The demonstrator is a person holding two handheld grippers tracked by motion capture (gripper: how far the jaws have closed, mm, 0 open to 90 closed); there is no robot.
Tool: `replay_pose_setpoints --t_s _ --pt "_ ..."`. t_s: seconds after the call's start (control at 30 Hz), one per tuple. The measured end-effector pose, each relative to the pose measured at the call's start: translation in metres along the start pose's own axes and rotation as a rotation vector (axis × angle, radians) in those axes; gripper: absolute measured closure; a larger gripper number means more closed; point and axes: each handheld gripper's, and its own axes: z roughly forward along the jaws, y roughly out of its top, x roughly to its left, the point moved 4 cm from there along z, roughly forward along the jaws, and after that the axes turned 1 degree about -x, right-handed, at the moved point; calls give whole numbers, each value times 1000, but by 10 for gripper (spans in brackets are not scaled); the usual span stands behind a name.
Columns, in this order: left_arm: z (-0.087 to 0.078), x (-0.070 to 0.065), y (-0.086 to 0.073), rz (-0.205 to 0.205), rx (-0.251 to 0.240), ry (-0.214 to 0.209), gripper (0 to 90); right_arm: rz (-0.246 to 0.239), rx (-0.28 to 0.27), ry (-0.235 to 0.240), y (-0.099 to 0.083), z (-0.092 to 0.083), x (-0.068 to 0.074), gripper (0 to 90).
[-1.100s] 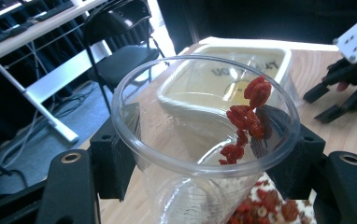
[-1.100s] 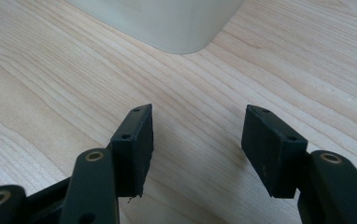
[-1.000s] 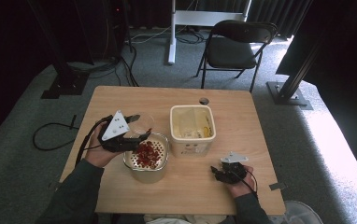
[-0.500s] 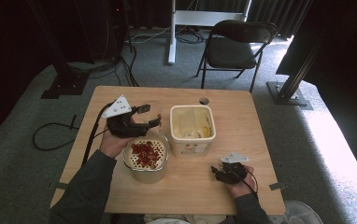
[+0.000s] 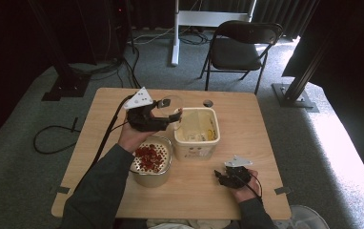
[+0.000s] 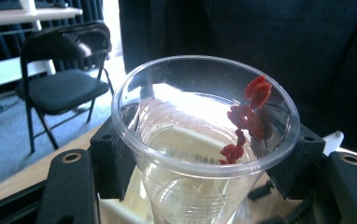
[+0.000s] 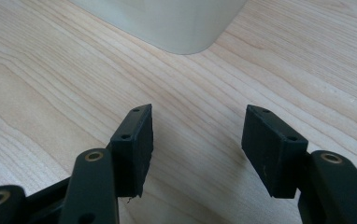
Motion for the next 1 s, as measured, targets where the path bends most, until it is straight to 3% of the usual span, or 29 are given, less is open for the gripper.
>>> replay_pose_setpoints --t_s 0.2,0.33,0.4,0.77,1.0 --pt "28 -7 12 14 12 -22 341 -2 2 1 0 0 1 427" --pt "46 -9 16 0 21 -41 339 -2 1 0 0 0 1 427" --pt "53 -9 18 -37 7 -65 338 -1 1 2 0 0 1 427" --pt "98 -21 30 -35 9 -85 320 -3 1 -3 -1 -1 0 427" --pt "119 -20 32 -86 11 -103 317 -1 -1 -3 -1 -1 0 427"
